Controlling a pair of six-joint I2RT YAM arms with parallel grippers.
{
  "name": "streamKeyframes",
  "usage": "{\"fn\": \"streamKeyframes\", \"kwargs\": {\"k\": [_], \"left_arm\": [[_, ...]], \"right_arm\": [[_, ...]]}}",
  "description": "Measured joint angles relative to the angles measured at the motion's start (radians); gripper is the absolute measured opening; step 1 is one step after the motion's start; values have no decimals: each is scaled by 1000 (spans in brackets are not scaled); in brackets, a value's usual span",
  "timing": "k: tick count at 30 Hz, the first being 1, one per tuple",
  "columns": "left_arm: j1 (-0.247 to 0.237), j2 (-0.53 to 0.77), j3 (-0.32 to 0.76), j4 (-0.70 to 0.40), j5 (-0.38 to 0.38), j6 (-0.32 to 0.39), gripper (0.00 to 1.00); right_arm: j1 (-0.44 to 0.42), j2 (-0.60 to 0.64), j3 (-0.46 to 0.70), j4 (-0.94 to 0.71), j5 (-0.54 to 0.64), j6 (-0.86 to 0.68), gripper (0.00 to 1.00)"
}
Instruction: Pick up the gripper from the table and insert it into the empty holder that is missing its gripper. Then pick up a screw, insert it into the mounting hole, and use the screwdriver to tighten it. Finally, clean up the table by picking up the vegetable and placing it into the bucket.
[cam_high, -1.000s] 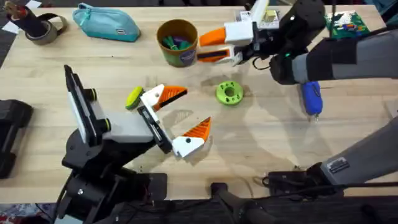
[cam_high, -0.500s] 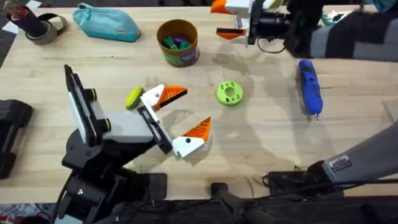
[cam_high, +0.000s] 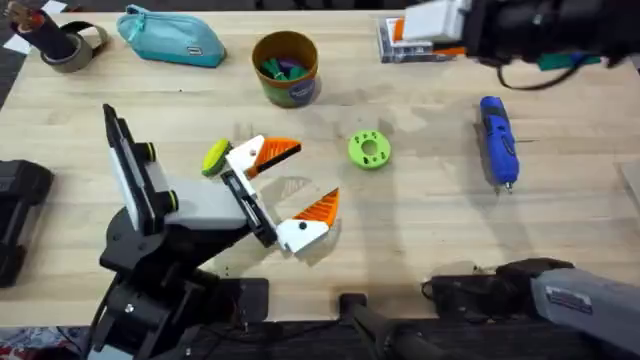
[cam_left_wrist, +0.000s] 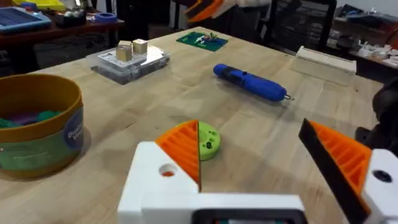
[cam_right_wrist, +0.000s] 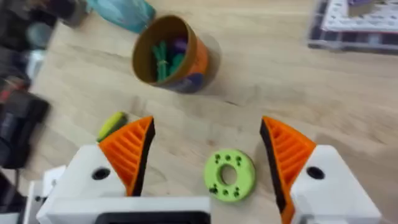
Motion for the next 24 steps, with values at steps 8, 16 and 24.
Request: {"fn": "streamKeyframes", "kwargs": {"k": [8, 16, 24], "left_arm": [[0, 0, 0, 0, 0, 0, 990], [0, 0, 0, 0, 0, 0, 990], [0, 0, 0, 0, 0, 0, 990]], "right_arm": [[140, -155, 3, -324, 218, -91, 997], [291, -175, -5, -422, 295, -111, 998], [345, -175, -90, -421, 309, -118, 998]]}}
